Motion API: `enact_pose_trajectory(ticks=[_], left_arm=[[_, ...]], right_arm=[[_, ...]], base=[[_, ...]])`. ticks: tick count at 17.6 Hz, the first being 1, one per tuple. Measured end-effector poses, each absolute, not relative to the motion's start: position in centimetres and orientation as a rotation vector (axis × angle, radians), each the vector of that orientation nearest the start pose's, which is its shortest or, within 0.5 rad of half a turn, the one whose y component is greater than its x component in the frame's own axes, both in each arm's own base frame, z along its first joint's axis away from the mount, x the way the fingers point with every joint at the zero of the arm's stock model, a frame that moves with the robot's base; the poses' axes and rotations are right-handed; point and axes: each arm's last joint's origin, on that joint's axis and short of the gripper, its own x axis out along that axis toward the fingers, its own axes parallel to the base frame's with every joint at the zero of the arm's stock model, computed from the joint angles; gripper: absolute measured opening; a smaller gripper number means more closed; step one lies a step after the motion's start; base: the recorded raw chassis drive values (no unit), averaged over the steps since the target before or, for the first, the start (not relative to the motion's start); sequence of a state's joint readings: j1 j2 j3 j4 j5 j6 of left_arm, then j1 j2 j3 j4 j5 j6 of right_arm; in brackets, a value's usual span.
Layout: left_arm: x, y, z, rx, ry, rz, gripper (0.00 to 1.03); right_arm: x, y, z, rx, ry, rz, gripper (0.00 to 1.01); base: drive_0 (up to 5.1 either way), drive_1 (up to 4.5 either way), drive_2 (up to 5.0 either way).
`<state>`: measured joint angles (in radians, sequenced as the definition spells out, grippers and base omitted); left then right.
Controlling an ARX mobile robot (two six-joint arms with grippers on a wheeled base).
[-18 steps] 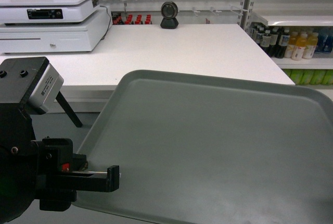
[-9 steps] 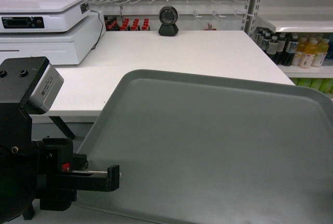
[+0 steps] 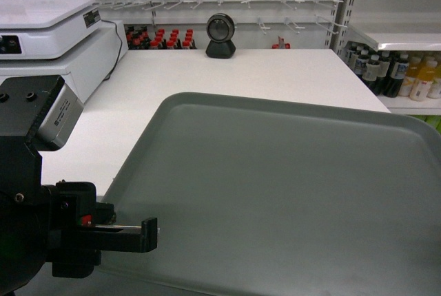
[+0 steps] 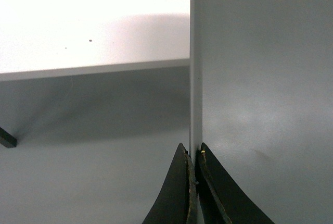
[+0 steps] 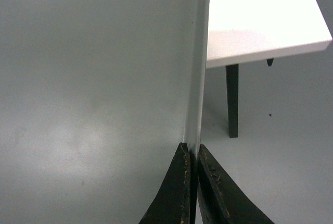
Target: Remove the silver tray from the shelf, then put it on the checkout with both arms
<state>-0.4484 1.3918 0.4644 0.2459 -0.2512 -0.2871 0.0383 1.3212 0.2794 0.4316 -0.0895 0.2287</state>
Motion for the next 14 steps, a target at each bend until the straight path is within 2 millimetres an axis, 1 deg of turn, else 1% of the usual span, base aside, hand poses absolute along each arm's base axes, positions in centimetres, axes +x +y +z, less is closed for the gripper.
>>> enact_pose_trajectory(ticks=[14], left_arm=[[22.16,-9.86,14.30,-0.043,0.660,-0.096,0.02]], right_arm=[[20.91,1.06,12.24,0.237,0.625,0.053,0.03]], base=[[0.0,3.90,-4.0]])
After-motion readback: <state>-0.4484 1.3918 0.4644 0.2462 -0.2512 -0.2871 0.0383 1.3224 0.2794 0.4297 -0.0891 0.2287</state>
